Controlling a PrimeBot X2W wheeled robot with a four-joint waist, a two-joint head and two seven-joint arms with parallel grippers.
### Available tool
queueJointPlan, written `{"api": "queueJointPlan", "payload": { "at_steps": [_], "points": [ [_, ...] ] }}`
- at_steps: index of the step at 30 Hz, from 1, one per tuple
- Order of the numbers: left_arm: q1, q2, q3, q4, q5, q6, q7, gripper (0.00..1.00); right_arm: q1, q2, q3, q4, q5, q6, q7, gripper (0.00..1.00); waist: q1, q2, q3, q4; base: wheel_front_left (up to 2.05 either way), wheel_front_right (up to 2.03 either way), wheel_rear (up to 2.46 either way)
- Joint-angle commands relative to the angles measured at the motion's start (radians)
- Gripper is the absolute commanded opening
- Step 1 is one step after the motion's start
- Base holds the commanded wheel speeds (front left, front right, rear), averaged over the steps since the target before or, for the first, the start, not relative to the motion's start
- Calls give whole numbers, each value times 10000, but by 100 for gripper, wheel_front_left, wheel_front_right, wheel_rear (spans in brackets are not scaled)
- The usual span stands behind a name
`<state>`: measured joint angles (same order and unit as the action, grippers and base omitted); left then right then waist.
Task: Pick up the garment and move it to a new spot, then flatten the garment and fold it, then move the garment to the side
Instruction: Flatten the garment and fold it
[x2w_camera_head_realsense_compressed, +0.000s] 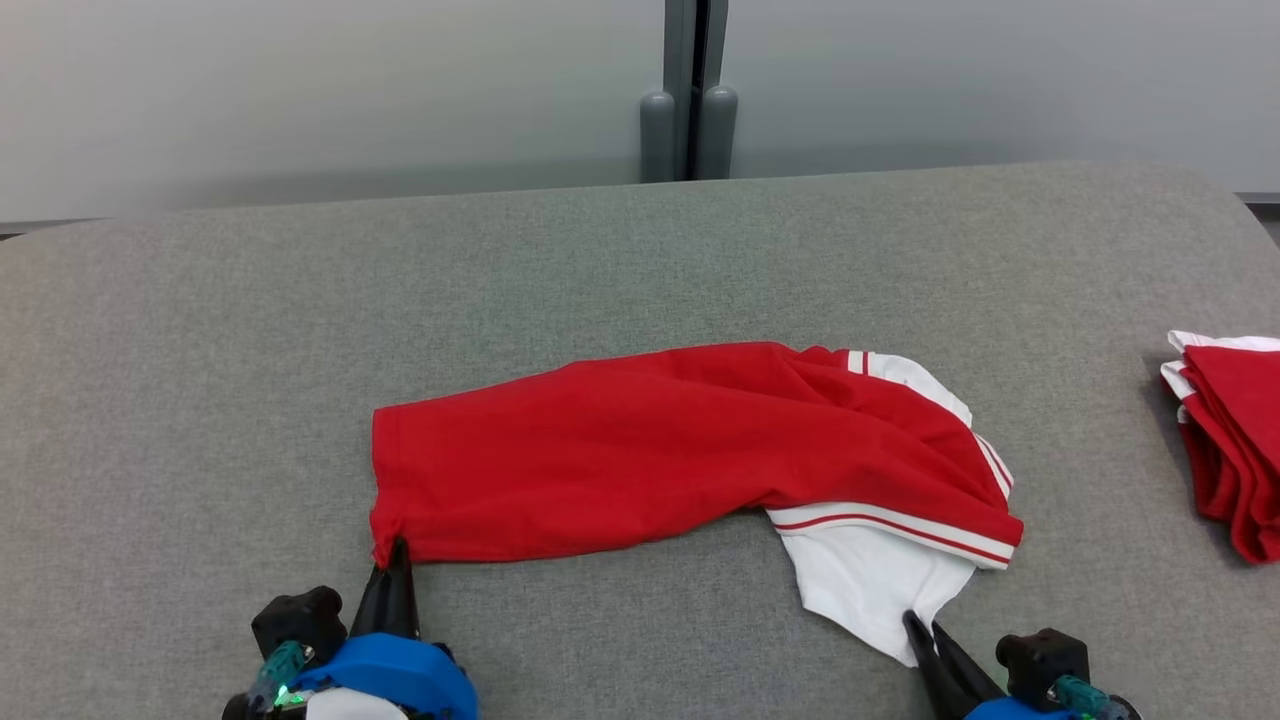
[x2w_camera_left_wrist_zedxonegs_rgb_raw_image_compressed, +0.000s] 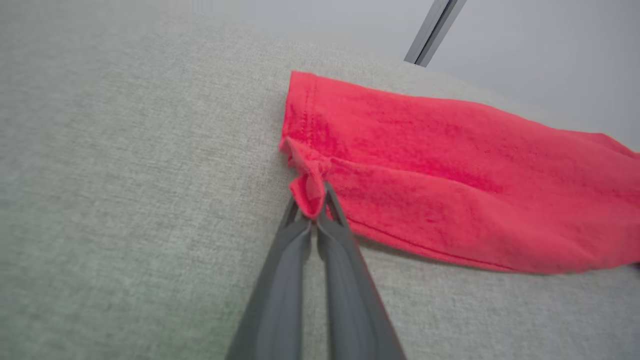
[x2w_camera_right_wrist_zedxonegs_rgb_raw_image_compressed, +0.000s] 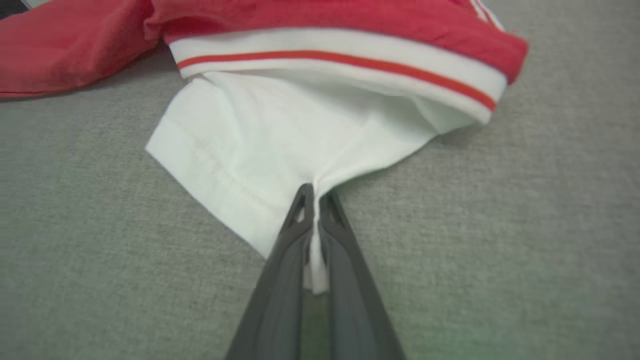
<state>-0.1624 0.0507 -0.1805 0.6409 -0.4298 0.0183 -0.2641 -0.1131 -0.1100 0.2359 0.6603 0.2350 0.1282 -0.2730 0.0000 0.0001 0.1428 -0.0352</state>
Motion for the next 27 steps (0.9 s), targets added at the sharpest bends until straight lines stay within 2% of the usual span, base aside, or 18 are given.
{"api": "queueJointPlan", "payload": {
  "at_steps": [1,6,7,8,9,10,16,22,27],
  "points": [
    [29,-11,87,-285,73,26,-3,0,121,-113,24,-298,217,37,117,0,0,-1,-113,-32,0,0,0],
    [-140,-11,521,-1403,489,-158,-14,0,-216,-500,-464,-2072,648,34,86,0,0,-1,-567,-91,0,0,0],
    [-140,-11,521,-1403,489,-158,-14,0,-216,-500,-464,-2072,648,34,86,0,0,-1,-567,-91,0,0,0],
    [-350,-1,739,-1959,777,-297,-15,0,-520,-688,-808,-2861,837,34,80,0,0,-1,-772,-107,0,0,0],
    [-350,-1,739,-1959,777,-297,-15,0,-520,-688,-808,-2861,837,34,80,0,0,-1,-772,-107,0,0,0],
    [-600,11,1014,-2517,1130,-455,-14,0,-839,-847,-1049,-3627,1006,34,74,0,0,-1,-1006,-113,0,0,0],
    [-1848,445,1642,-3886,1874,-896,-15,0,-2356,-1592,-1670,-5357,1486,34,74,0,0,-1,-1454,-96,0,0,0],
    [-3099,805,1863,-4381,2165,-768,56,0,-3870,-2315,-1820,-5866,1711,26,75,0,0,-1,-1509,52,0,0,0],
    [-4438,1163,1855,-4292,2426,-552,525,0,-5616,-2954,-1417,-5524,1688,26,156,0,0,-1,-938,193,0,0,0]
  ]
}}
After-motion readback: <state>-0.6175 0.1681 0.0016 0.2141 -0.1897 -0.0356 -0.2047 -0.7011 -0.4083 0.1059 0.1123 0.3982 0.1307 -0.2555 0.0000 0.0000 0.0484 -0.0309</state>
